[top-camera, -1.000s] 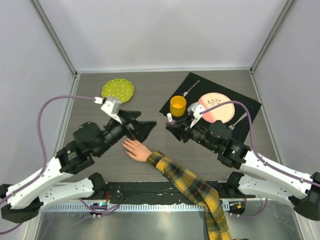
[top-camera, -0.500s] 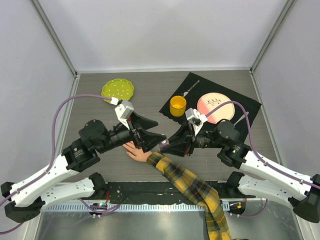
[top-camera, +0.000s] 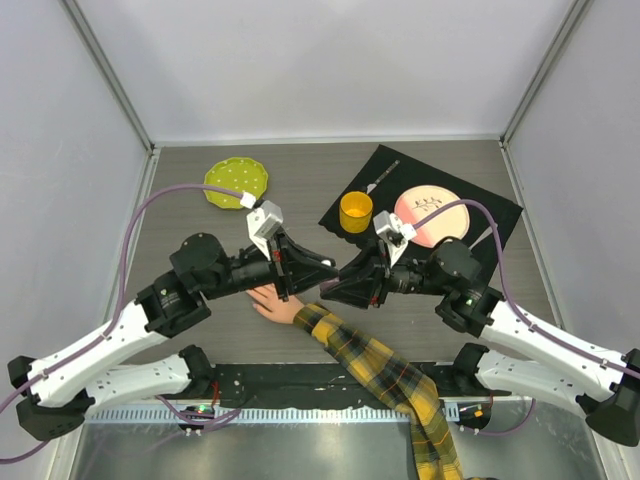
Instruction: Paint the nails
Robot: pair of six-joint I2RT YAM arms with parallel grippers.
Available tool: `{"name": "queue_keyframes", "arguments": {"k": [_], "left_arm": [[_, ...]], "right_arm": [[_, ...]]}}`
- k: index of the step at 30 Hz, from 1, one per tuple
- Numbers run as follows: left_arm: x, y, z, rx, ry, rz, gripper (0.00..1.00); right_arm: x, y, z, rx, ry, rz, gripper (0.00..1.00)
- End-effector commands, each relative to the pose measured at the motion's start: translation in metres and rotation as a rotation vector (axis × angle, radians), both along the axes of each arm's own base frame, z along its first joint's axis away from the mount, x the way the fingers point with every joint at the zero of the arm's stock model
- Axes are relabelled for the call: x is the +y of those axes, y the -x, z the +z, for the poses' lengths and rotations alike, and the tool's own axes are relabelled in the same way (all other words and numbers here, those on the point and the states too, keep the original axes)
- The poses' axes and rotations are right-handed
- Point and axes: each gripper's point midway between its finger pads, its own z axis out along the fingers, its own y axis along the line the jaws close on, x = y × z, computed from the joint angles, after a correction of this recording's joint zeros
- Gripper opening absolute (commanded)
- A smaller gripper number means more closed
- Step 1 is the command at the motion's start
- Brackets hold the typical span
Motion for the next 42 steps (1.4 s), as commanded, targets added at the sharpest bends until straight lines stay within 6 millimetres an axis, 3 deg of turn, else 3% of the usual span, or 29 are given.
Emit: {"name": "queue_keyframes", "arguments": {"k": [1, 3, 4, 5, 6, 7, 8, 9, 10, 11, 14, 16, 18, 20, 21, 22, 23, 24, 26, 27, 29, 31, 34, 35, 37, 38, 42], "left_arm": [[0.0, -0.028, -0.011, -0.001, -0.114, 0.126, 0.0], [0.007, -0.057, -0.016, 0.013, -0.158, 0.292, 0.0], [0.008, -0.071, -0.035, 0.044, -0.23, 0.366, 0.0], [0.029, -0.105, -0.034, 0.046, -0.261, 0.608, 0.0], [0.033, -0.113, -0.042, 0.057, -0.309, 0.712, 0.0], [0.043, -0.128, -0.073, 0.078, -0.456, 0.848, 0.0], [0.044, -0.139, -0.061, 0.113, -0.445, 0.943, 0.0], [0.055, -0.149, -0.063, 0.107, -0.484, 1.053, 0.0], [0.047, -0.155, -0.079, 0.104, -0.559, 1.063, 0.0], [0.043, -0.157, -0.075, 0.102, -0.547, 1.062, 0.0], [0.022, -0.154, -0.069, 0.094, -0.452, 0.959, 0.0], [0.014, -0.152, -0.063, 0.105, -0.393, 0.899, 0.0], [0.014, -0.151, -0.065, 0.131, -0.365, 0.858, 0.0], [0.007, -0.143, -0.066, 0.14, -0.354, 0.792, 0.0], [0.01, -0.139, -0.065, 0.144, -0.354, 0.778, 0.06], [0.01, -0.136, -0.065, 0.148, -0.354, 0.76, 0.16], [0.012, -0.133, -0.064, 0.15, -0.351, 0.749, 0.47], [0.017, -0.128, -0.054, 0.144, -0.314, 0.737, 0.61], [0.019, -0.121, -0.052, 0.138, -0.292, 0.699, 0.81], [0.028, -0.116, -0.039, 0.13, -0.247, 0.7, 0.85], [0.037, -0.114, -0.036, 0.128, -0.236, 0.711, 0.95], [0.046, -0.109, -0.032, 0.124, -0.234, 0.709, 0.96], [0.05, -0.102, -0.037, 0.115, -0.245, 0.676, 0.97], [0.054, -0.099, -0.033, 0.104, -0.227, 0.658, 0.95], [0.044, -0.083, -0.032, 0.103, -0.192, 0.525, 0.93], [0.05, -0.081, -0.025, 0.098, -0.154, 0.503, 0.91], [0.039, -0.052, -0.007, 0.074, -0.045, 0.28, 0.8]], "right_arm": [[-0.005, -0.049, 0.018, -0.045, 0.008, -0.277, 0.01], [-0.008, -0.073, 0.003, -0.011, 0.076, -0.402, 0.01], [-0.023, -0.107, 0.007, 0.005, 0.088, -0.614, 0.01], [-0.029, -0.117, -0.01, 0.032, 0.17, -0.735, 0.01], [-0.032, -0.133, -0.027, 0.04, 0.257, -0.873, 0.01], [-0.068, -0.157, -0.022, -0.001, 0.322, -1.184, 0.01], [-0.069, -0.156, -0.027, -0.02, 0.369, -1.243, 0.01], [-0.063, -0.155, -0.03, -0.028, 0.384, -1.258, 0.01], [-0.052, -0.155, -0.038, -0.029, 0.393, -1.221, 0.01], [-0.044, -0.155, -0.032, -0.018, 0.334, -1.196, 0.01], [-0.033, -0.15, -0.037, -0.032, 0.325, -1.114, 0.01], [-0.031, -0.148, -0.045, -0.043, 0.317, -1.069, 0.01], [-0.027, -0.142, -0.038, -0.026, 0.253, -0.994, 0.01], [-0.034, -0.148, -0.041, -0.008, 0.243, -0.985, 0.01], [-0.028, -0.143, -0.042, 0.007, 0.235, -0.92, 0.01], [-0.034, -0.15, -0.047, 0.02, 0.239, -0.929, 0.01], [-0.036, -0.151, -0.049, 0.033, 0.239, -0.914, 0.01], [-0.032, -0.148, -0.05, 0.04, 0.238, -0.865, 0.01], [-0.034, -0.148, -0.054, 0.044, 0.242, -0.829, 0.01], [-0.034, -0.145, -0.052, 0.039, 0.233, -0.805, 0.01], [-0.024, -0.133, -0.052, 0.036, 0.225, -0.702, 0.01], [-0.009, -0.113, -0.049, 0.027, 0.211, -0.552, 0.01], [-0.003, -0.092, -0.036, 0.012, 0.156, -0.436, 0.01], [0.001, -0.076, -0.032, 0.007, 0.14, -0.348, 0.01], [0.002, -0.058, -0.023, -0.019, 0.106, -0.252, 0.01], [0.004, -0.042, -0.02, -0.027, 0.1, -0.165, 0.01], [0.003, -0.008, -0.006, -0.045, 0.051, 0.017, 0.01]]}}
